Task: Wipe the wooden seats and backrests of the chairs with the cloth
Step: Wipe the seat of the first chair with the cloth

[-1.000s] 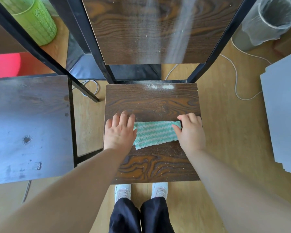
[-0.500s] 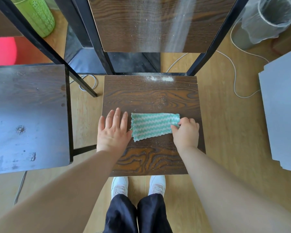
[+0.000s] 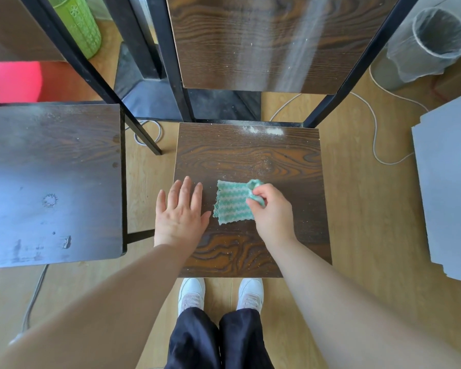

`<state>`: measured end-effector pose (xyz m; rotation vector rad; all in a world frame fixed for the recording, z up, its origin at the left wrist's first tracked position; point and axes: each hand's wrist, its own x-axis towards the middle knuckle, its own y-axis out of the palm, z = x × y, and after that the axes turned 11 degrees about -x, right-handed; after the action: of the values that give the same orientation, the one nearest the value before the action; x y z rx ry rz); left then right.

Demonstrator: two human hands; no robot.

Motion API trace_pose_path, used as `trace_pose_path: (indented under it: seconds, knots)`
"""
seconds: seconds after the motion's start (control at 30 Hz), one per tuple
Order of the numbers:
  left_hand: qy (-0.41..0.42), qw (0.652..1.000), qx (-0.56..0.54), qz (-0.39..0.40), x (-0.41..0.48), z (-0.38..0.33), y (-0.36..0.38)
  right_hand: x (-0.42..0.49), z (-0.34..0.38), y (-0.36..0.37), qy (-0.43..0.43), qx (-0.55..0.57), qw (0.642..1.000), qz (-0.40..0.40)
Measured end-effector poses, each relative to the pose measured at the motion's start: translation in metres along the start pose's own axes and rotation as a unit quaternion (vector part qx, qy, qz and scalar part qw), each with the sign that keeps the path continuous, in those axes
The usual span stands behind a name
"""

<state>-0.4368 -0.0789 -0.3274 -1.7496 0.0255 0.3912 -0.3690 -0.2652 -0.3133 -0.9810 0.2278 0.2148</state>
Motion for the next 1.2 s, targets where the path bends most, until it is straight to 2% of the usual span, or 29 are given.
trace_pose_path:
  seconds: [0.1,0.33,0.43,0.53,0.7,0.8,0.87,1.0,1.2]
  knots:
    - [-0.007,1.0,-0.004,0.0,-0.001,0.01,0.002,-0.001,0.012,0.016,-0.044,-0.014,0.999,0.025]
    - [-0.011,1.0,-0.01,0.009,-0.001,0.028,0.003,-0.002,0.019,0.039,-0.058,-0.027,0.991,0.117]
    - [-0.011,1.0,-0.007,0.013,0.0,0.029,0.002,-0.002,0.018,0.036,-0.063,-0.012,0.994,0.087]
    - [-0.013,1.0,-0.013,0.014,0.0,0.028,0.001,0.0,0.019,0.034,-0.069,-0.044,0.996,0.035]
    - [-0.009,1.0,-0.015,0.025,0.001,0.028,0.001,0.006,0.022,0.046,-0.089,-0.131,0.985,0.065]
    - [-0.012,0.999,-0.015,0.036,0.0,0.031,0.003,0.004,0.021,0.056,-0.119,-0.234,0.962,0.071]
    - [-0.016,0.999,-0.016,0.036,-0.001,0.034,0.004,0.003,0.02,0.06,-0.135,-0.264,0.953,0.059]
    - [-0.017,0.999,-0.009,0.043,-0.001,0.04,0.003,0.004,0.019,0.064,-0.139,-0.245,0.959,0.034]
    - [-0.032,0.999,-0.004,0.041,0.01,0.054,-0.005,0.023,0.035,0.065,-0.125,-0.154,0.98,0.016]
